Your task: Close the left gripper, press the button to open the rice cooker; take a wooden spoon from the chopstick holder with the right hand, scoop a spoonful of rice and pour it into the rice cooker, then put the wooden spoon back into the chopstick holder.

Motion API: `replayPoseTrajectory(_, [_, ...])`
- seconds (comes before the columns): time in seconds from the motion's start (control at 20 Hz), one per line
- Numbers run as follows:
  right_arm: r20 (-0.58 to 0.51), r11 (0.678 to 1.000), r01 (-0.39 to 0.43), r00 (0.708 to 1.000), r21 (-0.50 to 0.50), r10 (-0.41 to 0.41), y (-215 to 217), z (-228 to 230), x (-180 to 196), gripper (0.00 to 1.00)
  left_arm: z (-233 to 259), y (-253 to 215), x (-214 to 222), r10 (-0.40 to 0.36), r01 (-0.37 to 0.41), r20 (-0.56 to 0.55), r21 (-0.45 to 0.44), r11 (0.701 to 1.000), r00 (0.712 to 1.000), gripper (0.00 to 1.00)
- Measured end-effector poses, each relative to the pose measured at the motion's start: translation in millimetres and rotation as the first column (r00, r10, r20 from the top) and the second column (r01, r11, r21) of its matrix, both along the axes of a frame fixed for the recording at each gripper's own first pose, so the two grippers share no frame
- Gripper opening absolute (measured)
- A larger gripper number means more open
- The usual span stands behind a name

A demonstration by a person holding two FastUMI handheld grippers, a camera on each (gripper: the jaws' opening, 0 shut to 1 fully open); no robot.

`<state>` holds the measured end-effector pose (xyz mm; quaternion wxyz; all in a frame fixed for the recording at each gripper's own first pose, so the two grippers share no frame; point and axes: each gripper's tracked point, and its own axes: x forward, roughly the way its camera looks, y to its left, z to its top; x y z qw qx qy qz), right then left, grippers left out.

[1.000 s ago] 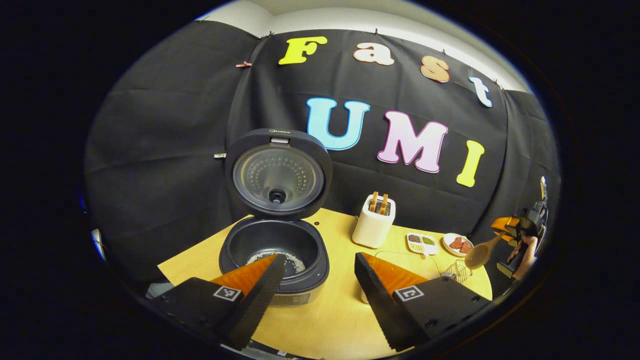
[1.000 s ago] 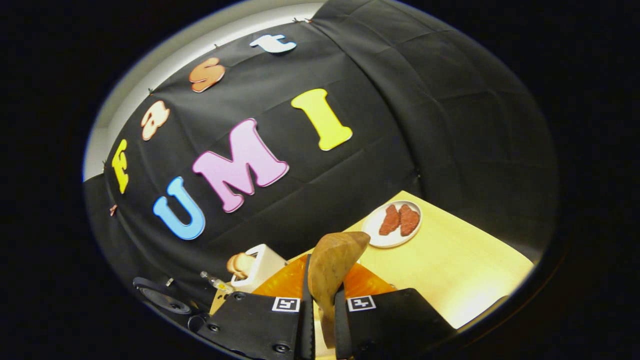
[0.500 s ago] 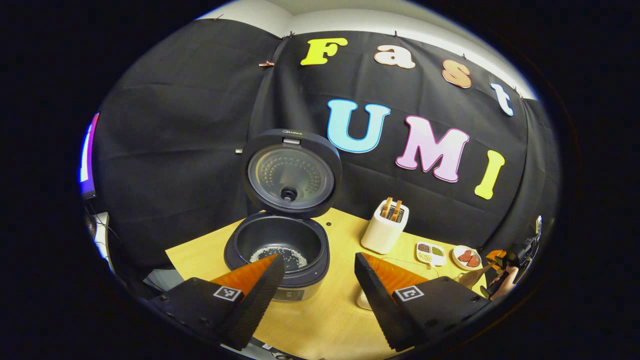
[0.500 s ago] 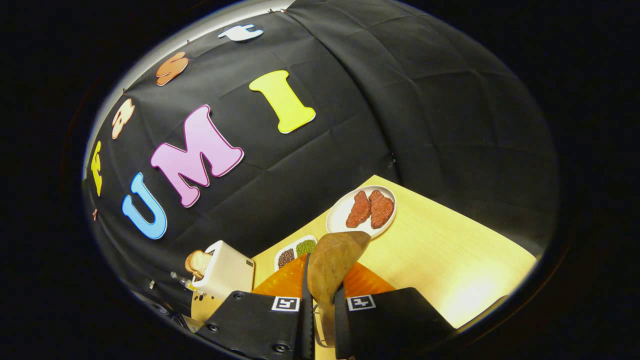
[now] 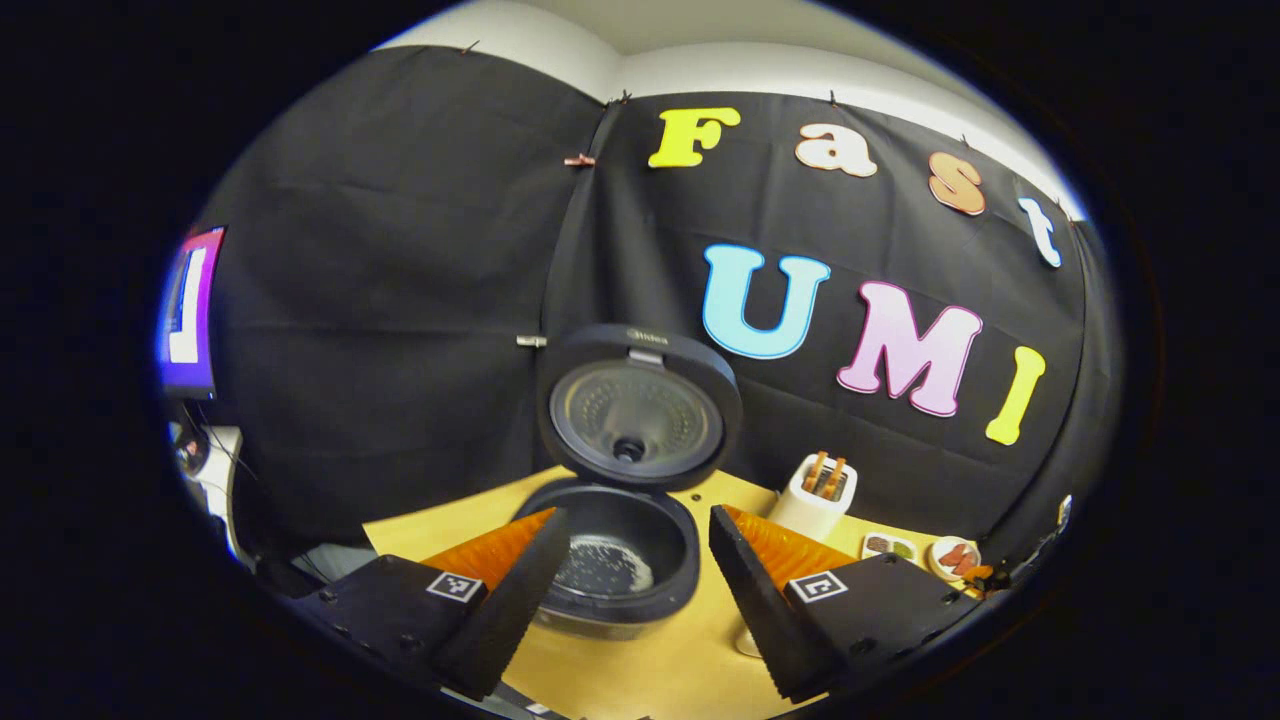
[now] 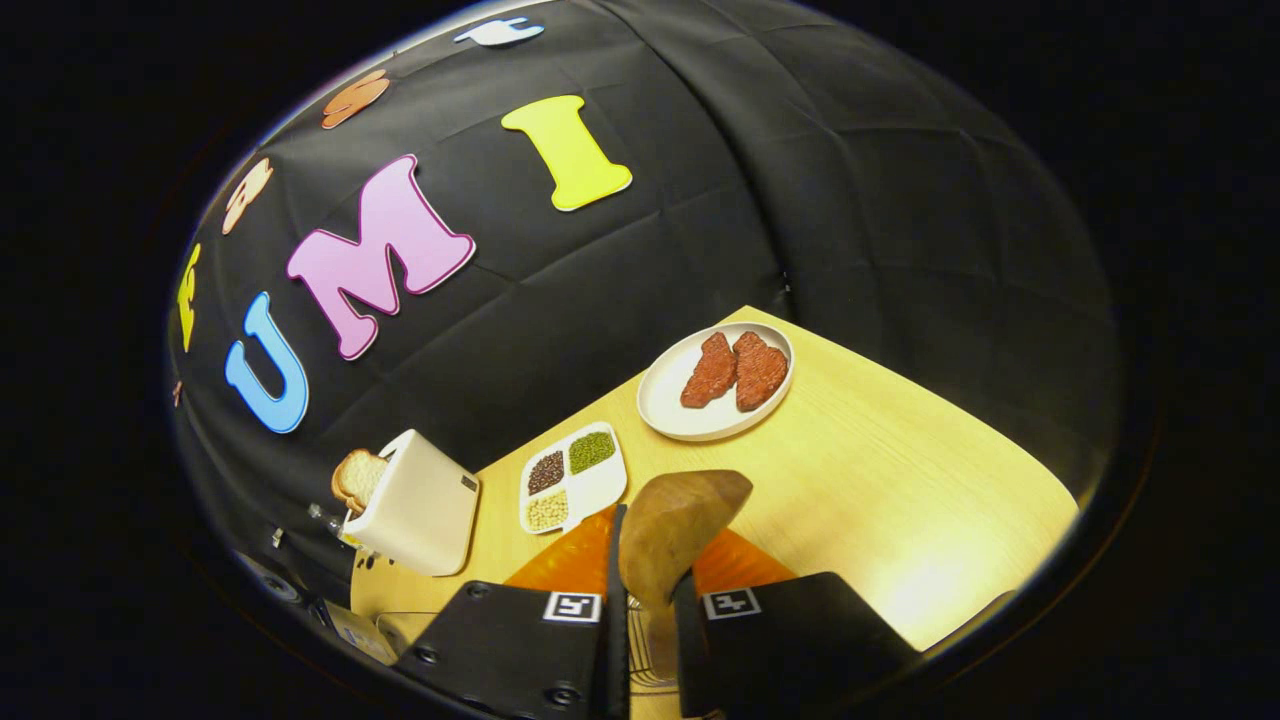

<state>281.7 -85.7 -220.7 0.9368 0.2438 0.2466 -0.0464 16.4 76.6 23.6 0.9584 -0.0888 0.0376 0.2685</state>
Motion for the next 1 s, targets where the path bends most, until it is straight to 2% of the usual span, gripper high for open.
replayPoseTrajectory(0.05, [0.0, 1.0, -0.007, 1.0, -0.004, 0.007, 1, 2, -5, 0.25, 9, 8, -1, 0.011, -0.011, 0.024, 0.018, 1.0, 1.0, 0.95])
replayPoseTrajectory(0.1, [0.0, 1.0, -0.011, 1.0, -0.009, 0.011, 1, 4, -10, 0.22, 19, 16, -2, 0.027, -0.029, 0.05, 0.033, 0.999, 0.998, 0.96])
replayPoseTrajectory(0.15, [0.008, 1.0, -0.017, 1.0, -0.013, 0.017, 1, 9, -15, 0.51, 24, 22, 1, 0.026, -0.03, 0.066, 0.054, 0.998, 0.997, 0.95])
replayPoseTrajectory(0.2, [0.016, 1.0, -0.019, 1.0, -0.02, 0.019, 2, 14, -24, 0.75, 29, 25, 7, 0.012, -0.018, 0.08, 0.076, 0.997, 0.997, 0.95])
replayPoseTrajectory(0.25, [0.022, 0.999, -0.016, 1.0, -0.038, 0.016, 1, 17, -33, 0.69, 35, 29, 12, -0.006, -0.004, 0.094, 0.099, 0.995, 0.996, 0.95])
replayPoseTrajectory(0.3, [0.027, 0.998, -0.013, 1.0, -0.063, 0.015, 0, 24, -47, 1.0, 43, 33, 17, -0.028, 0.015, 0.112, 0.121, 0.992, 0.993, 0.95])
replayPoseTrajectory(0.45, [0.067, 0.989, 0.035, 0.997, -0.141, -0.026, -7, 48, -86, 0.99, 62, 48, 38, -0.108, 0.08, 0.133, 0.201, 0.976, 0.985, 0.95])
replayPoseTrajectory(0.6, [0.114, 0.979, 0.046, 0.993, -0.199, -0.024, -3, 66, -122, 0.98, 84, 61, 60, -0.185, 0.133, 0.168, 0.282, 0.95, 0.968, 0.92])
replayPoseTrajectory(0.7, [0.134, 0.973, 0.046, 0.991, -0.228, -0.015, 4, 76, -142, 0.98, 87, 71, 77, -0.226, 0.166, 0.173, 0.303, 0.939, 0.959, 0.95])
replayPoseTrajectory(0.85, [0.146, 0.967, 0.018, 0.989, -0.253, 0.019, 28, 88, -174, 0.99, 95, 79, 102, -0.291, 0.223, 0.173, 0.332, 0.917, 0.941, 0.92])
replayPoseTrajectory(0.9, [0.152, 0.962, 0.001, 0.987, -0.274, 0.043, 35, 92, -185, 0.99, 97, 82, 110, -0.301, 0.232, 0.171, 0.335, 0.913, 0.938, 0.95])
replayPoseTrajectory(1.0, [0.16, 0.944, -0.035, 0.983, -0.329, 0.092, 49, 99, -209, 0.98, 104, 90, 125, -0.317, 0.24, 0.182, 0.349, 0.906, 0.931, 0.92])
